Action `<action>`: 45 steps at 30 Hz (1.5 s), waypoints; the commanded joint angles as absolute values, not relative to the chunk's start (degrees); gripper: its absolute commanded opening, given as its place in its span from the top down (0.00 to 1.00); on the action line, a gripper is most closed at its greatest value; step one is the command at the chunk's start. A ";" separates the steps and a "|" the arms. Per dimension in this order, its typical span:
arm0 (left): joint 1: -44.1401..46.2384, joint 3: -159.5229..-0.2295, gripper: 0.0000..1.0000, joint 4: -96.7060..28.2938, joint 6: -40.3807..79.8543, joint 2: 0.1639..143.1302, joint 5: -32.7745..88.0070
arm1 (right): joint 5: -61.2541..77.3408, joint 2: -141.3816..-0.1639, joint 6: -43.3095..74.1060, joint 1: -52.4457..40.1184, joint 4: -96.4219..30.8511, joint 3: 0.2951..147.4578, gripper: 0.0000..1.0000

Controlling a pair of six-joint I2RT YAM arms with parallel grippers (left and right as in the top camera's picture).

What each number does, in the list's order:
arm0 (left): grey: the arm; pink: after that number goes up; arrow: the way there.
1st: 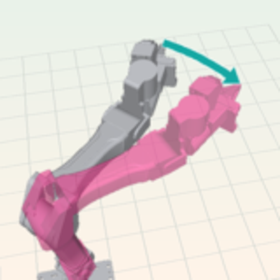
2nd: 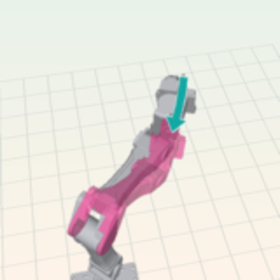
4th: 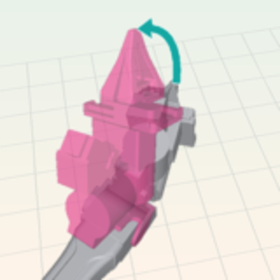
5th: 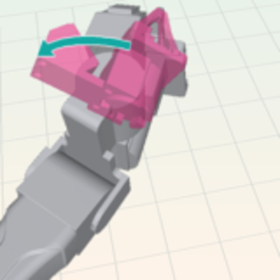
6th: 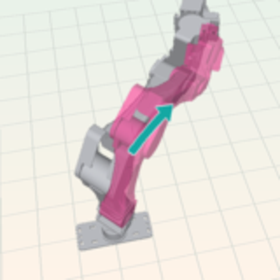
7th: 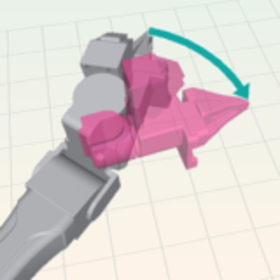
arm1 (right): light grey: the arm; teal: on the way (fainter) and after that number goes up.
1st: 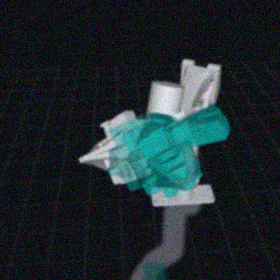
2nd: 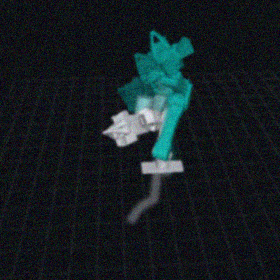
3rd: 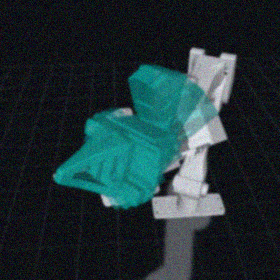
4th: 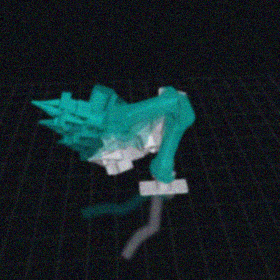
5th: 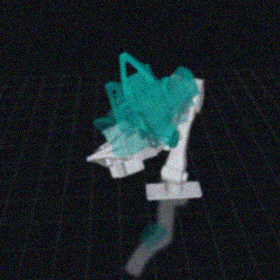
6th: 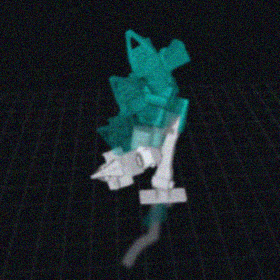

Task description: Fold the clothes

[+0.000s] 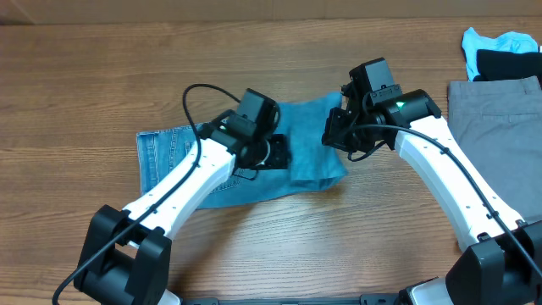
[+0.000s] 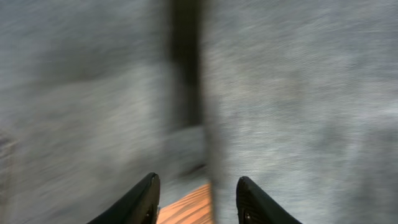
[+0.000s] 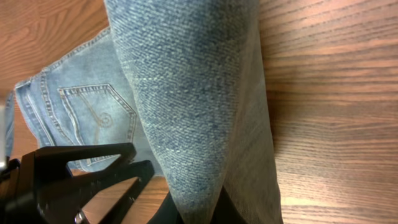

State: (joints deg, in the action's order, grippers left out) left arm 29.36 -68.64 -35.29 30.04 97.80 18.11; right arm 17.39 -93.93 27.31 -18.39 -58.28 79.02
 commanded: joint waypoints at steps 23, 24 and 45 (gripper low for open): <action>32.69 -68.66 0.50 -10.31 35.16 117.45 33.08 | 17.28 -93.56 26.59 -18.26 -59.46 81.01 0.96; 32.91 -68.69 0.48 -9.78 35.16 117.75 33.10 | 17.28 -93.56 26.79 -18.33 -59.42 81.01 0.96; 30.22 -68.88 0.37 -21.26 29.10 107.77 32.42 | 14.48 -93.58 27.03 -18.35 -55.02 77.30 0.96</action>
State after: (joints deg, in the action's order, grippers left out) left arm 30.22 -69.19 -20.36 32.12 112.84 32.32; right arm 14.94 -94.15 26.98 -18.39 -56.49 78.41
